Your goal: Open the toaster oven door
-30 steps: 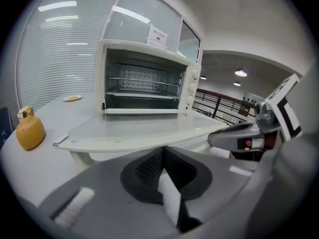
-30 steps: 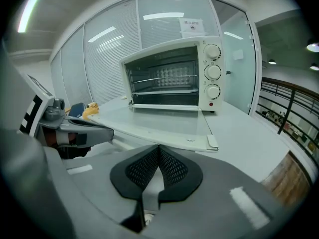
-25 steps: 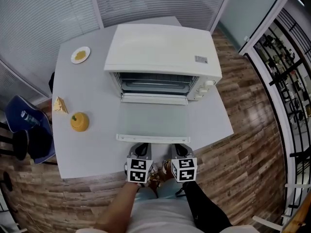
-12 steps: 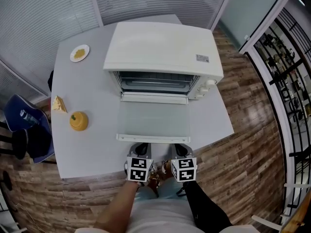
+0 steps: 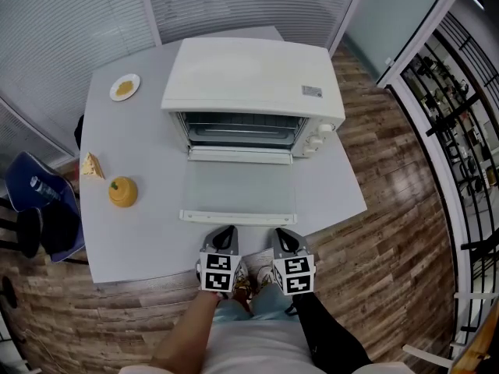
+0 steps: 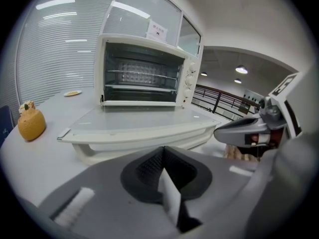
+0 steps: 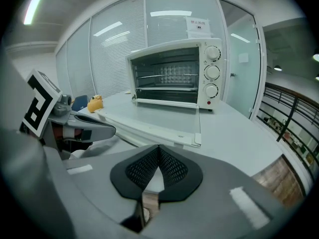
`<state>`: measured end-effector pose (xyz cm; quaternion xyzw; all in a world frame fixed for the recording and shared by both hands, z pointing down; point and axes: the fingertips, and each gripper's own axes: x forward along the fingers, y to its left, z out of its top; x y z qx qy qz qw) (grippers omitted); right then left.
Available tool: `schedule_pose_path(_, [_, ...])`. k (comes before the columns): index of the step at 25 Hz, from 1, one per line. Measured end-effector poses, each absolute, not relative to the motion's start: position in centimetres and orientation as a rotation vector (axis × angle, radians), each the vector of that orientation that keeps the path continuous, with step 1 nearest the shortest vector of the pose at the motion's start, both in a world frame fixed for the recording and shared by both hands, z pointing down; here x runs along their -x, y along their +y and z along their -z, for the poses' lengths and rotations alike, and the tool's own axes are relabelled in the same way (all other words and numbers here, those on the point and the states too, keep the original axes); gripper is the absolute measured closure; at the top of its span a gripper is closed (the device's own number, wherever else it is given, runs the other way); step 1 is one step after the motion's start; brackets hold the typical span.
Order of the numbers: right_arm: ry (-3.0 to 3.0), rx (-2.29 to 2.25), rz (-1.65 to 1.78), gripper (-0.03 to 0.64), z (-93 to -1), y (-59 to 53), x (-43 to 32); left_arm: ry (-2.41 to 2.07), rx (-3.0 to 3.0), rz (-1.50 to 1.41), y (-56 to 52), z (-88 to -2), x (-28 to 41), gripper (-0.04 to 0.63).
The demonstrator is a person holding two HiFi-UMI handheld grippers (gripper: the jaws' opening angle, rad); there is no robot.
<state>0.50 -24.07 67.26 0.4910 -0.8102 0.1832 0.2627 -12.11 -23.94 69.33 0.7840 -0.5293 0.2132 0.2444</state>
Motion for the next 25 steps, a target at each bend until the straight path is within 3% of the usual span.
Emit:
schedule_pose_path(10, [-2.31,-1.378,-0.386,0.614,-61.3,-24.0,-3.6,-1.579,-2.165,-0.563,-22.4,-64.6,11.0,0.538])
schedule_pose_path(25, [-2.582,-1.494,-0.078,0.615,-43.7,-22.3,-8.4,-1.854,-2.408,-0.343,-20.1,-45.7,7.8,0.538])
